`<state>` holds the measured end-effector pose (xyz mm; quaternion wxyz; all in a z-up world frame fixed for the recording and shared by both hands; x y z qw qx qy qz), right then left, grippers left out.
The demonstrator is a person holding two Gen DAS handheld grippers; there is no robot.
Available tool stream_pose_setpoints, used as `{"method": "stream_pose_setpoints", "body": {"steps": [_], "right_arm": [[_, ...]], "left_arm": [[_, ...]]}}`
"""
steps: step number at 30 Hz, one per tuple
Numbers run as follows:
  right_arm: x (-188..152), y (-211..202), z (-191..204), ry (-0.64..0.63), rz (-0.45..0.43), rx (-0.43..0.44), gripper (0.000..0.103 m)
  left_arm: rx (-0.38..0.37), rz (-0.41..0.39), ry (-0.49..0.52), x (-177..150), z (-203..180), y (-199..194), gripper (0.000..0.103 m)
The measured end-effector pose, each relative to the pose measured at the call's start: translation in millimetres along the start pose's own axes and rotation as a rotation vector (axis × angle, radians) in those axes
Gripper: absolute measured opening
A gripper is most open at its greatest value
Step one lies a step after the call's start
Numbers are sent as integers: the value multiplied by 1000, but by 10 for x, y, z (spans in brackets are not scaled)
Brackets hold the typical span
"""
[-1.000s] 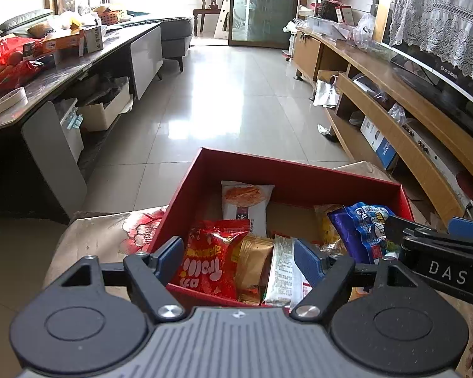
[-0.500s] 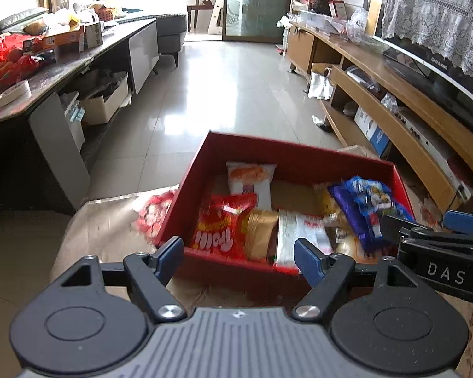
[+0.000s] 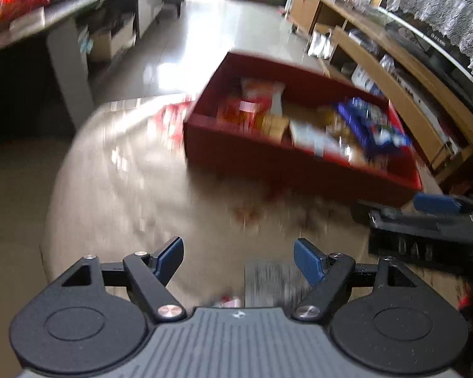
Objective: Organize snacks
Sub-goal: 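Withdraw both tools to the white-green wafer packet and silver foil bag, then grasp the white-green wafer packet with the left tool while the right tool grasps the silver foil bag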
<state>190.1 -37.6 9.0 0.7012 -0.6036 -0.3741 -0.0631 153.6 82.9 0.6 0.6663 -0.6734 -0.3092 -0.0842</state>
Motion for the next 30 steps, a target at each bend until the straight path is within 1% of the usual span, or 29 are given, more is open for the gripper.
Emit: {"method": "stream_pose_setpoints", "body": {"steps": [4,9,10,12,15,16,17,18,20,22,24,28,30], "right_arm": [[-62,66,53,-15,44,23,87],[-101,77,129,-49,61,44,87],[-101,69,138,-52,62,51,87],[-103,61,158,-65,63,61,87],[-119,82,198,-93,76,76,87],[-130,100,207,-101,83,82,87],[-142,115,209,-106,93,90,87],[-152,136,208,-108,104,98,87],[-172,187,208,-111,135,115,87],[-176,220,206,-104,148,129,87],[-166,244,219,-99,154,141,87],[-171,312,309,-119,167,156,87],[-185,380,373,-125,180,185,87]], "left_arm": [[-2,94,-62,-293,81,91,77],[50,149,-108,-513,62,242,77],[54,154,-118,-533,54,266,77],[76,130,-133,-543,17,258,78],[105,119,-138,-555,-39,273,77],[117,117,-126,-562,-58,270,74],[129,113,-109,-564,-79,264,66],[138,104,-88,-574,-93,233,64],[132,107,-78,-587,-64,217,61],[132,115,-63,-606,-4,195,61],[136,121,-56,-631,57,177,60],[115,133,-56,-680,143,135,60],[107,137,-50,-700,158,123,60]]}}
Point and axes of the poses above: each gripper's, at about its wrist camera, not at the fingertips, and y roughly the way its jaws point, z to its left, x to its top, the point moved 1 cm from there along y, roughly the way its jaws point, and after that the axes turned 5 degrees about x, right-handed, at the moved point
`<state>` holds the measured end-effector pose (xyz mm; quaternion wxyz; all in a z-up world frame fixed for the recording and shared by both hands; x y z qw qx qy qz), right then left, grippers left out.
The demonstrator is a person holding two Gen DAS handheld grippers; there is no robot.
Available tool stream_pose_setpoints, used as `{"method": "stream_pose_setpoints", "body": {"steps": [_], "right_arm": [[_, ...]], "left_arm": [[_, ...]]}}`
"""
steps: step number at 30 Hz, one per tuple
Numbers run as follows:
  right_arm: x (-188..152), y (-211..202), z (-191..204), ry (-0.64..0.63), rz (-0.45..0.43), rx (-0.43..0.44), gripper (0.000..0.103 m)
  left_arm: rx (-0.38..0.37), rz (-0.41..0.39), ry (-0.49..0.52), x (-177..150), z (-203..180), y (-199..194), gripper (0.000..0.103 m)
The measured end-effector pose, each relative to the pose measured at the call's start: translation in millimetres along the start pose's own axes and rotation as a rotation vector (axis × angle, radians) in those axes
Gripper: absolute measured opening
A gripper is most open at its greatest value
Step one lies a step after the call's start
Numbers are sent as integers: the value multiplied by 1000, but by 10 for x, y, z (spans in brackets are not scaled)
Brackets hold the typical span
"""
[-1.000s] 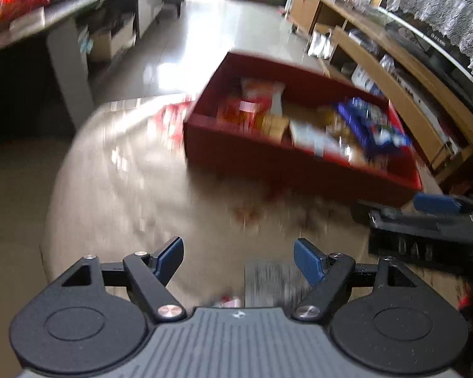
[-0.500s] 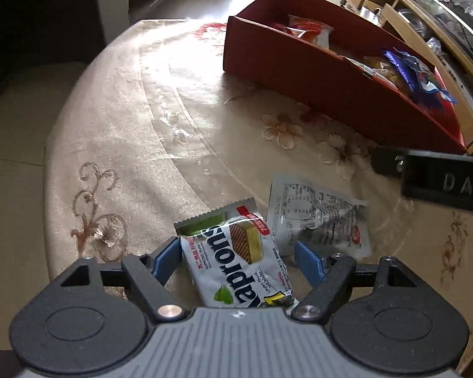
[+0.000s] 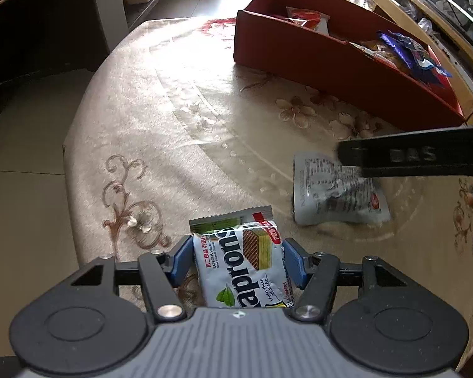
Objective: Organize snacks
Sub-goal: 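Grasp the white-green wafer packet with the left tool while the right tool grasps the silver foil bag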
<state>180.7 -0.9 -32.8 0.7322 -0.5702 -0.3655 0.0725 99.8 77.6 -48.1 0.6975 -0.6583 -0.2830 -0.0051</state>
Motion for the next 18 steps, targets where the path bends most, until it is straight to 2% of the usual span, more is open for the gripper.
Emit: {"method": "stream_pose_setpoints", "body": {"steps": [9,18], "right_arm": [[57,288,128,-6,56,102,87],[-187,159,183,-84,93,133,89]], "left_arm": [[-45,9,-8,-52,127,-23,61],[-69,7,5,-34,161,-4,61]]}}
Point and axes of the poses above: each gripper's, at about its wrist camera, not at the fingertips, and y roughly the way its jaws point, z to its left, x to its top, the point moved 1 cm from there along y, roughly the way its jaws point, and after that the axes turned 5 degrees about x, right-handed, at the moved point
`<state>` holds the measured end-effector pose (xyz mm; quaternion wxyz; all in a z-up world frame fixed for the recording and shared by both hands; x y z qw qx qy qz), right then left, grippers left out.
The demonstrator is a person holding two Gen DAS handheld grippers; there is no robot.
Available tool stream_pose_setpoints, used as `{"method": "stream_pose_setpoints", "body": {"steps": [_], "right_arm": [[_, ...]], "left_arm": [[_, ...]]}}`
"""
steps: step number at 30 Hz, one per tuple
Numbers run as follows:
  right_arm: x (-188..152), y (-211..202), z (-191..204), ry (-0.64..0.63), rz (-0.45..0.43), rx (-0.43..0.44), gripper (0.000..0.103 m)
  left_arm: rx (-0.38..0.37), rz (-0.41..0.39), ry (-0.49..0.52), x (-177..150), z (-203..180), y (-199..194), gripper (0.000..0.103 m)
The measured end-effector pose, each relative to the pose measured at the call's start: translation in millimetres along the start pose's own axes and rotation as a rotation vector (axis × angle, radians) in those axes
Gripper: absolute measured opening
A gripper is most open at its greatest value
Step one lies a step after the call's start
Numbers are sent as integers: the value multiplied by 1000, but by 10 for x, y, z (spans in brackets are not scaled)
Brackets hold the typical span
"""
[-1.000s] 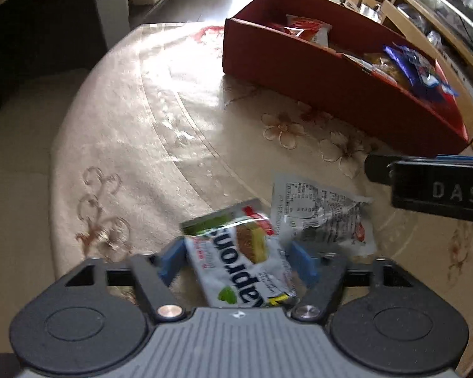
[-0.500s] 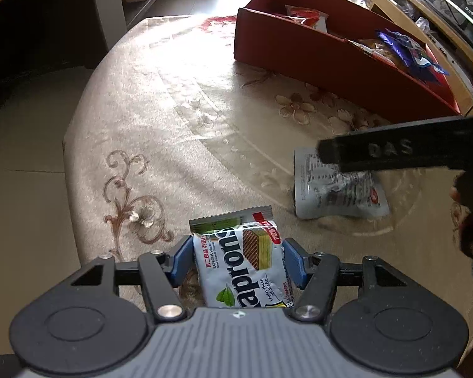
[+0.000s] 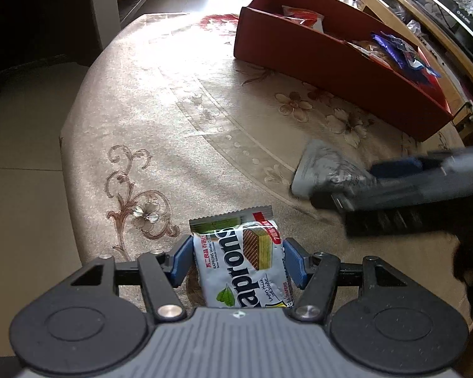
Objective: Organize snacks
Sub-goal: 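Grasp the white-green wafer packet with the left tool while the right tool grasps the silver foil bag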
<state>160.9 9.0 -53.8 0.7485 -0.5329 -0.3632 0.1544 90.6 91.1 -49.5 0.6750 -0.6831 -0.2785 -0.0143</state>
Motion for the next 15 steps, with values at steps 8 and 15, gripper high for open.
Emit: {"method": "stream_pose_setpoints", "body": {"steps": [8,15], "right_arm": [[-264,-275,-194,106,-27,8,78],[-74,-125,5,9,-30,-29,78]], "left_arm": [[23,-5,36,-17,-52,-5,62],[32,-12,61,-38,-100,6,67]]}}
Point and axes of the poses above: each gripper's, at about its wrist camera, not at the fingertips, and y roughly the way its jaws point, z to its left, x to its top, the point moved 1 cm from there along y, roughly the way its jaws point, and after that the axes turned 5 degrees about x, right-handed, at the moved point
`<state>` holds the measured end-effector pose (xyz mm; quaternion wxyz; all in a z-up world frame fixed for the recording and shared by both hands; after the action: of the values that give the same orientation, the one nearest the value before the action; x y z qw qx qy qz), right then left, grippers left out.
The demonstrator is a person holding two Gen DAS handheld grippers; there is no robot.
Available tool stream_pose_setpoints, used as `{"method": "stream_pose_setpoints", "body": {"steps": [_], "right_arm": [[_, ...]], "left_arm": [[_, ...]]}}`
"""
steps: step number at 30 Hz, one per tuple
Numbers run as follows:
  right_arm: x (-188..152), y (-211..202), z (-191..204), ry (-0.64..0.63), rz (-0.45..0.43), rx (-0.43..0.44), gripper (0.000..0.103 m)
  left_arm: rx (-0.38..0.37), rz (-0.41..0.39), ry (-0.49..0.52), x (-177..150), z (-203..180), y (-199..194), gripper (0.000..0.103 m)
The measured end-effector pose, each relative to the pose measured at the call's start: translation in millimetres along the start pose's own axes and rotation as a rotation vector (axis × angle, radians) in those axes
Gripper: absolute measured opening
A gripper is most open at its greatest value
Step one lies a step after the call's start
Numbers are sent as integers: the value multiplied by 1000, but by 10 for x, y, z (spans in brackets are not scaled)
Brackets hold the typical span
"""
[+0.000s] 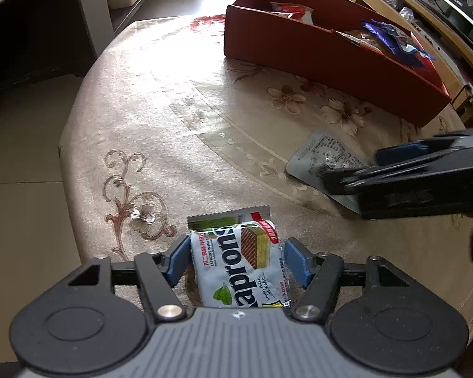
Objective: Organize snacks
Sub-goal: 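Grasp the white-green wafer packet with the left tool while the right tool grasps the silver foil bag, then lift and carry both packets with both tools over the red box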
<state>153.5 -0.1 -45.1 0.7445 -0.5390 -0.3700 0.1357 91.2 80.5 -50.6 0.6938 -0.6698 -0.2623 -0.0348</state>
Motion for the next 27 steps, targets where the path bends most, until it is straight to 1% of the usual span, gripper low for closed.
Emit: {"method": "stream_pose_setpoints", "body": {"steps": [2,3,5,6,7,10,13,16,20,22,27], "right_arm": [[27,130,64,-37,33,-20,80],[20,156,111,-63,35,-33,83],[-2,177,206,-114,31,-81,82],[-9,170,215,-113,23,-83,78],[-7,146,208,-108,16,-73,65],[-8,42,98,-48,-6,-62,56],[-62,-72,10,-13,-32,-82,54],[-146,-191,-68,33,-59,-92,54],[-290,-348,-179,95,-90,-92,54],[-351,-394,-220,116,-99,-91,54],[-464,-453,-262,144,-106,-95,54]], "left_arm": [[-2,-1,11,-6,-26,9,73],[-3,-1,18,-8,-39,15,74],[3,-3,28,-11,-67,27,75],[7,-4,33,-16,-80,28,75],[11,-5,38,-19,-87,29,74],[16,-8,44,-28,-82,23,73],[21,-9,37,-24,-66,13,69],[24,-10,35,-25,-64,2,66],[1,-8,28,-18,-68,-24,60],[-7,-7,27,-17,-85,-31,59],[15,-14,43,-32,-145,-22,59]]}}
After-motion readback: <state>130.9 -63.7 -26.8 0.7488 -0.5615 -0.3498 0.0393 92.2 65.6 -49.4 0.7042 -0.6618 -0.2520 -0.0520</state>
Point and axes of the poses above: each gripper's, at about its wrist camera, not at the fingertips, and y roughly the way its jaws point, z to its left, x to its top, the point moved 1 cm from there along y, roughly the way its jaws point, and after that the axes turned 5 degrees about x, right-handed, at the moved point
